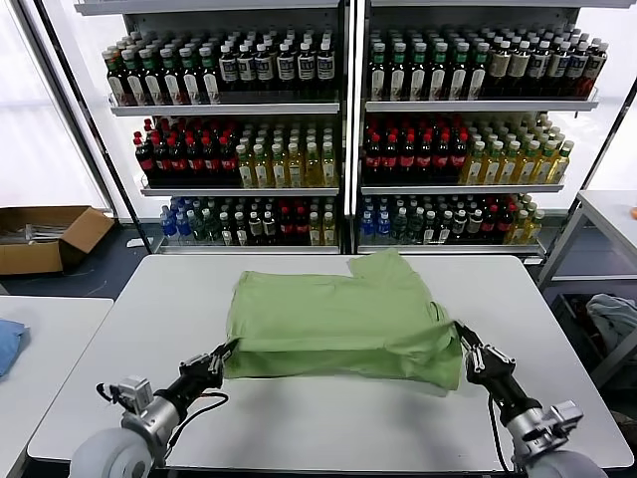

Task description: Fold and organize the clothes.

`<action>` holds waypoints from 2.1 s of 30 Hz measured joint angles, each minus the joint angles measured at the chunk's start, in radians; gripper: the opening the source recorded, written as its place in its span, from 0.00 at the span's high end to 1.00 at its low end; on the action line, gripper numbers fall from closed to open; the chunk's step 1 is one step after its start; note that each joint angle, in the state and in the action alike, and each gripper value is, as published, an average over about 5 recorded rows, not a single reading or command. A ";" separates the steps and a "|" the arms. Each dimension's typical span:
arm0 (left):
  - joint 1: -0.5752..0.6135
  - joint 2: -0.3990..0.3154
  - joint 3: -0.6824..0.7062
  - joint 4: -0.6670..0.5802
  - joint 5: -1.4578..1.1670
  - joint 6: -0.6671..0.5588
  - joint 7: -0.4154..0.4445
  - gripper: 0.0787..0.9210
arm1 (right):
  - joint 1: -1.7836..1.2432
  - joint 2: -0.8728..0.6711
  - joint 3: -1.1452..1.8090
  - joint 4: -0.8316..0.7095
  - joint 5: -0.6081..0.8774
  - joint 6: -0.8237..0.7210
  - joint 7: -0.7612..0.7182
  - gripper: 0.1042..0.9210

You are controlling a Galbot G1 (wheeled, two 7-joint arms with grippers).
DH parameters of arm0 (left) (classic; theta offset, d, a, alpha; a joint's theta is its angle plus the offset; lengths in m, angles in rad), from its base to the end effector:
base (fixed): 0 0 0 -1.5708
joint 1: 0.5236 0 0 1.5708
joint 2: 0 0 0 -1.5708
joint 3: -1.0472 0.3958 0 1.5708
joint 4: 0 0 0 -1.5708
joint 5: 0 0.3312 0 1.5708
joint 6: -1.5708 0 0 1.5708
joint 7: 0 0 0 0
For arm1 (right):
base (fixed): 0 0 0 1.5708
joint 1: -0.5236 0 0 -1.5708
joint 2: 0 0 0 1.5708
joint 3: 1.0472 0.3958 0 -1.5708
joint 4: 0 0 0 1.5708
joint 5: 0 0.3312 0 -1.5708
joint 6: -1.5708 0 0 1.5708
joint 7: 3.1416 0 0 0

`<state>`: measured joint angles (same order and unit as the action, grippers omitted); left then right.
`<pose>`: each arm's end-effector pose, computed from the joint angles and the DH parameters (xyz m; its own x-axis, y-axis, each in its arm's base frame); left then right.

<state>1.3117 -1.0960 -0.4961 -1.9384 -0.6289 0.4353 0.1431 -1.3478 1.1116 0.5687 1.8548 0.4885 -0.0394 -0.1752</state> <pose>0.2328 0.1190 -0.3221 -0.8603 0.3828 0.3368 0.3197 0.9196 -0.2286 0.2248 -0.1471 -0.3474 -0.9642 -0.2589 0.0576 -0.2564 0.9654 0.0476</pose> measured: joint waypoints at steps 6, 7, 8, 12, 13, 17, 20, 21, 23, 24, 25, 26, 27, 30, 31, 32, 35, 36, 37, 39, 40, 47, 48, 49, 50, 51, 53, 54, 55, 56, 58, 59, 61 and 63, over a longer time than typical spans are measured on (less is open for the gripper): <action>-0.086 0.002 0.042 0.098 0.018 -0.003 -0.001 0.87 | 0.081 0.004 -0.065 -0.076 -0.091 -0.021 0.027 0.74; -0.094 0.005 0.045 0.110 0.022 -0.003 -0.002 0.84 | 0.088 0.002 -0.070 -0.081 -0.105 -0.027 0.031 0.71; -0.101 0.008 0.046 0.120 0.025 -0.003 -0.004 0.80 | 0.093 0.000 -0.074 -0.084 -0.119 -0.033 0.036 0.67; -0.114 0.018 0.045 0.142 0.040 -0.003 -0.012 0.66 | 0.095 -0.008 -0.079 -0.080 -0.171 -0.061 0.055 0.54; -0.114 0.020 0.043 0.144 0.045 -0.002 -0.014 0.63 | 0.090 -0.009 -0.078 -0.074 -0.181 -0.068 0.059 0.50; -0.099 0.024 0.028 0.136 0.070 0.002 -0.024 0.50 | 0.046 -0.012 -0.056 -0.032 -0.205 -0.104 0.070 0.36; -0.075 0.023 0.018 0.115 0.087 0.009 -0.028 0.39 | -0.006 -0.011 -0.032 0.010 -0.216 -0.131 0.074 0.25; -0.064 0.022 0.017 0.107 0.093 0.012 -0.029 0.35 | -0.025 -0.010 -0.023 0.023 -0.218 -0.139 0.075 0.22; -0.044 0.018 0.016 0.093 0.104 0.017 -0.030 0.29 | -0.063 -0.008 -0.007 0.048 -0.223 -0.154 0.078 0.16; -0.035 0.016 0.017 0.087 0.109 0.019 -0.031 0.25 | -0.081 -0.006 0.000 0.059 -0.225 -0.160 0.080 0.14; -0.028 0.014 0.018 0.083 0.113 0.021 -0.033 0.22 | -0.099 -0.005 0.007 0.068 -0.225 -0.166 0.081 0.14; -0.021 0.011 0.018 0.081 0.117 0.023 -0.035 0.19 | -0.115 -0.003 0.014 0.075 -0.226 -0.172 0.083 0.13; -0.016 0.009 0.020 0.079 0.121 0.026 -0.036 0.16 | -0.131 -0.001 0.020 0.081 -0.226 -0.176 0.084 0.12; -0.005 0.004 0.025 0.077 0.127 0.031 -0.040 0.12 | -0.168 0.006 0.030 0.094 -0.225 -0.188 0.087 0.17; -0.002 0.003 0.027 0.077 0.129 0.032 -0.040 0.12 | -0.176 0.009 0.032 0.097 -0.224 -0.192 0.088 0.20; 0.000 0.002 0.029 0.078 0.131 0.033 -0.041 0.12 | -0.184 0.012 0.033 0.100 -0.223 -0.195 0.089 0.24; 0.003 -0.001 0.035 0.082 0.134 0.036 -0.042 0.14 | -0.200 0.020 0.032 0.103 -0.222 -0.203 0.093 0.35; 0.004 -0.001 0.037 0.084 0.134 0.037 -0.043 0.17 | -0.203 0.022 0.031 0.104 -0.221 -0.205 0.094 0.38; 0.004 -0.001 0.038 0.086 0.135 0.038 -0.043 0.19 | -0.206 0.024 0.029 0.105 -0.220 -0.208 0.096 0.41; 0.006 -0.002 0.040 0.089 0.135 0.038 -0.043 0.27 | -0.209 0.027 0.025 0.107 -0.216 -0.211 0.097 0.49; 0.007 -0.002 0.040 0.090 0.135 0.038 -0.043 0.30 | -0.211 0.028 0.022 0.107 -0.214 -0.212 0.097 0.52; 0.018 -0.003 0.038 0.094 0.130 0.031 -0.034 0.53 | -0.209 0.033 0.007 0.095 -0.204 -0.214 0.095 0.77; 0.019 -0.003 0.037 0.095 0.129 0.030 -0.033 0.57 | -0.208 0.034 0.005 0.093 -0.202 -0.214 0.095 0.80; 0.020 -0.003 0.037 0.096 0.128 0.030 -0.032 0.61 | -0.207 0.035 0.004 0.091 -0.200 -0.214 0.093 0.84; 0.021 -0.003 0.037 0.096 0.127 0.029 -0.031 0.64 | -0.206 0.035 0.004 0.089 -0.198 -0.214 0.092 0.88; 0.023 -0.002 0.036 0.096 0.126 0.028 -0.030 0.68 | -0.207 0.035 0.004 0.089 -0.195 -0.213 0.090 0.91; 0.026 -0.001 0.034 0.095 0.123 0.027 -0.029 0.74 | -0.210 0.033 0.006 0.090 -0.189 -0.213 0.086 0.97; 0.029 0.000 0.033 0.094 0.121 0.027 -0.028 0.78 | -0.212 0.032 0.007 0.091 -0.186 -0.213 0.084 0.98; 0.031 0.001 0.031 0.092 0.120 0.027 -0.028 0.81 | -0.215 0.031 0.009 0.093 -0.182 -0.213 0.082 0.99; 0.034 0.003 0.029 0.090 0.118 0.027 -0.027 0.84 | -0.218 0.029 0.011 0.096 -0.179 -0.213 0.079 1.00; 0.041 0.007 0.024 0.085 0.116 0.028 -0.025 0.91 | -0.228 0.024 0.017 0.104 -0.170 -0.213 0.074 1.00; 0.046 0.010 0.021 0.081 0.116 0.028 -0.024 0.94 | -0.234 0.021 0.021 0.110 -0.166 -0.213 0.071 1.00; 0.059 0.016 0.014 0.071 0.117 0.028 -0.023 0.97 | -0.248 0.016 0.029 0.122 -0.158 -0.212 0.065 1.00; 0.076 0.018 0.005 0.059 0.120 0.028 -0.023 0.98 | -0.265 0.011 0.038 0.136 -0.152 -0.209 0.058 1.00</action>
<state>1.3882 -1.0781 -0.4906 -1.8798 -0.5092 0.4629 0.1200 -1.6127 1.1230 0.6068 1.9909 0.3364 -0.2481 -0.1168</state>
